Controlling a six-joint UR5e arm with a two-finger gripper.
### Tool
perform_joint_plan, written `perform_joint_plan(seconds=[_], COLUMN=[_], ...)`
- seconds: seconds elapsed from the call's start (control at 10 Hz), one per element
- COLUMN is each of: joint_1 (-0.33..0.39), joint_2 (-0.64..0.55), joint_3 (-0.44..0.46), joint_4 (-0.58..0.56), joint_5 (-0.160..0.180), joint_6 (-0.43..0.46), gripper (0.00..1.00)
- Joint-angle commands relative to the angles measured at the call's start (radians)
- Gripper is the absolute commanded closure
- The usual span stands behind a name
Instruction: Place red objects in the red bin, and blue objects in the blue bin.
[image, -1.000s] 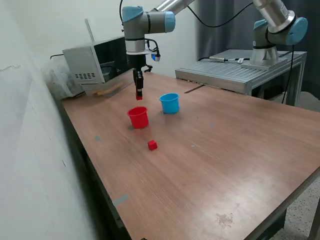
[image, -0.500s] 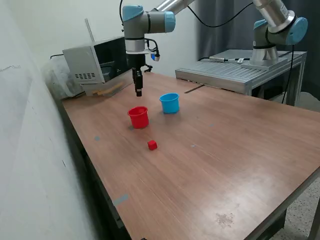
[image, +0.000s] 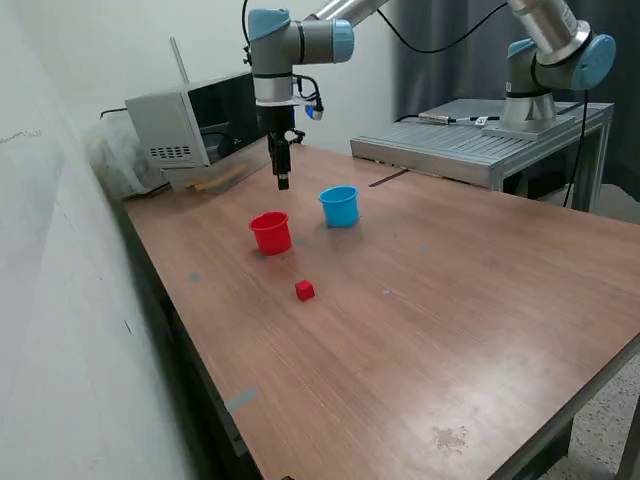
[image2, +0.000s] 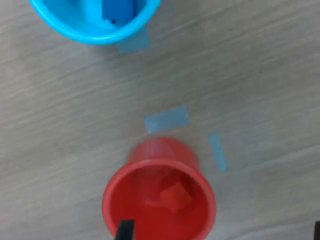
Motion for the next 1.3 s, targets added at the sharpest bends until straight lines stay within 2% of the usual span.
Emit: perform_joint_plan(seconds=[0.0,0.3,0.5,0.6,0.7,0.8,1.1,1.2], joint_1=[0.067,0.214,0.301,0.308,0.308,0.309,0.309,0.308], joint_2=[-0.079,-0.229,-0.263,-0.256,-0.224,-0.172,0.024,0.072], joint_3=[0.062,0.160,0.178,0.177,0.156,0.092,-0.146,-0.172], joint_4=[0.004,0.011,0.043,0.040,0.036,0.034,0.031,0.030], joint_5=[0.007,0.010,0.048,0.056,0.058,0.058,0.041,0.030], joint_6=[-0.011,-0.069,-0.149,-0.148,-0.146,-0.140,0.013,0.033], gripper=[0.00,0.00,0.00,0.00,0.00,0.00,0.00,0.00])
